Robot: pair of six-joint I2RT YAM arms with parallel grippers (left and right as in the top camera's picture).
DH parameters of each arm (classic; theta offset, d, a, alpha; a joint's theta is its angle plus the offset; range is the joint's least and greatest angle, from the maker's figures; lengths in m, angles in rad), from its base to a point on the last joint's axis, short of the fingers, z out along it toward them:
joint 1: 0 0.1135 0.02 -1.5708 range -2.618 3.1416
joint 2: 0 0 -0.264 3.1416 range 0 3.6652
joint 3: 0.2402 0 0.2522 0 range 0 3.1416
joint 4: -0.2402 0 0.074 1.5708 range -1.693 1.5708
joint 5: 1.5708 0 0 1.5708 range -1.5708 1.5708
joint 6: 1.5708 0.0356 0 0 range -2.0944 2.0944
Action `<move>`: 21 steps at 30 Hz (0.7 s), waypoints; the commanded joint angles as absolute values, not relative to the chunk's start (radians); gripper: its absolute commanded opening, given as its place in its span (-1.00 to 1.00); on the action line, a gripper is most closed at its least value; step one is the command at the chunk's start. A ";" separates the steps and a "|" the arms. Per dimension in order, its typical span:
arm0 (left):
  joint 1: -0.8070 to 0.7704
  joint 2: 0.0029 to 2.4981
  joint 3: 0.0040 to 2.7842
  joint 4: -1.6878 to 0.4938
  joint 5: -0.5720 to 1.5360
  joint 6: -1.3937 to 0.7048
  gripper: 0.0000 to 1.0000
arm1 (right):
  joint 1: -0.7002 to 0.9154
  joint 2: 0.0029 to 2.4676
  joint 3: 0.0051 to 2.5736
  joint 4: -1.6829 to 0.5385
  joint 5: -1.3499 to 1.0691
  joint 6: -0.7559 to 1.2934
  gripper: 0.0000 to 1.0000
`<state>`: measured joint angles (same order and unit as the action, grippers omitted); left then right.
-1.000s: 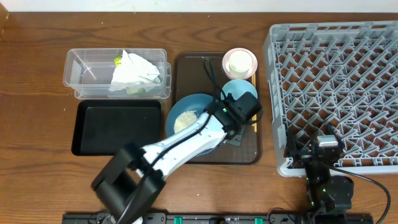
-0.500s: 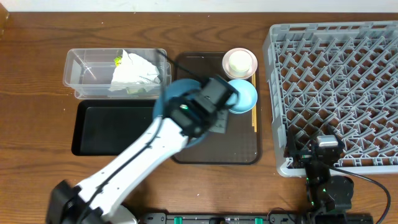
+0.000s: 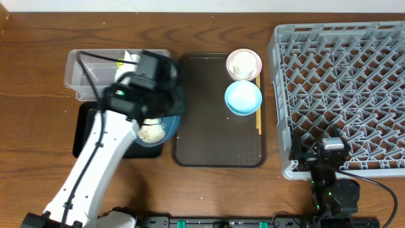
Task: Sort waste into correct bins and load items into the dishwasher rack
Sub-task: 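Lift the blue plate and tilt it over the clear bin, then tip the blue plate with the left gripper to dump rice onto the black tray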
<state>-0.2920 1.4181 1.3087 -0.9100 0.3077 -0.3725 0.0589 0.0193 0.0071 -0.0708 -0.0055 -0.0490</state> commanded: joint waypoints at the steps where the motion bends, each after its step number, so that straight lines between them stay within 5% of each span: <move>1: -0.189 1.405 1.309 -0.925 0.522 -0.271 -0.88 | 0.045 0.018 0.006 -0.075 -0.012 -0.060 0.98; 21: 0.233 1.405 1.291 -1.017 1.043 -0.013 -0.88 | 0.045 0.018 0.006 -0.075 -0.012 -0.060 0.98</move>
